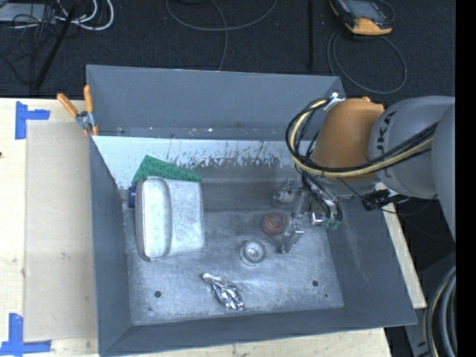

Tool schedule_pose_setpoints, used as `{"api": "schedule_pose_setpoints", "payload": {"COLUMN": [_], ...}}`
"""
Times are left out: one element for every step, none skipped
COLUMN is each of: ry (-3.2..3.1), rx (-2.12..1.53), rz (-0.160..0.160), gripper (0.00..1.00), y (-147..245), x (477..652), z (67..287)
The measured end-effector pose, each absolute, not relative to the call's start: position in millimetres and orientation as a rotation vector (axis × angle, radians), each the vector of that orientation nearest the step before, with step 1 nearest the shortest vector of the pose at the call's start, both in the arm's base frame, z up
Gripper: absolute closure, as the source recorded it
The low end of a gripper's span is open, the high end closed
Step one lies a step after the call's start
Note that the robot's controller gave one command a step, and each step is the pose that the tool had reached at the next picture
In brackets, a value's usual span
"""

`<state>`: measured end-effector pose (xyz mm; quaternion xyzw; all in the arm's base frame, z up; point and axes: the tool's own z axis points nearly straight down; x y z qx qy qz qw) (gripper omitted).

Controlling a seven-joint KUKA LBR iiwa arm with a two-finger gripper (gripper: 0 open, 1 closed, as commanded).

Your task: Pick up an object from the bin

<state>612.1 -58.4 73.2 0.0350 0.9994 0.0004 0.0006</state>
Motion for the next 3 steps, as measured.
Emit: {"api": "schedule_pose_setpoints", "payload": {"ry": [3.136, 3.138, 3.137], "rx": [0.107, 0.103, 0.100], "rz": [0.001, 0.000, 0.000], "gripper": [1.00, 1.00, 1.00], "y": [-58.2, -58.0, -57.8], "x": [613.5, 613.9, 614.7], "z": [75.6, 81.5, 96.2]}}
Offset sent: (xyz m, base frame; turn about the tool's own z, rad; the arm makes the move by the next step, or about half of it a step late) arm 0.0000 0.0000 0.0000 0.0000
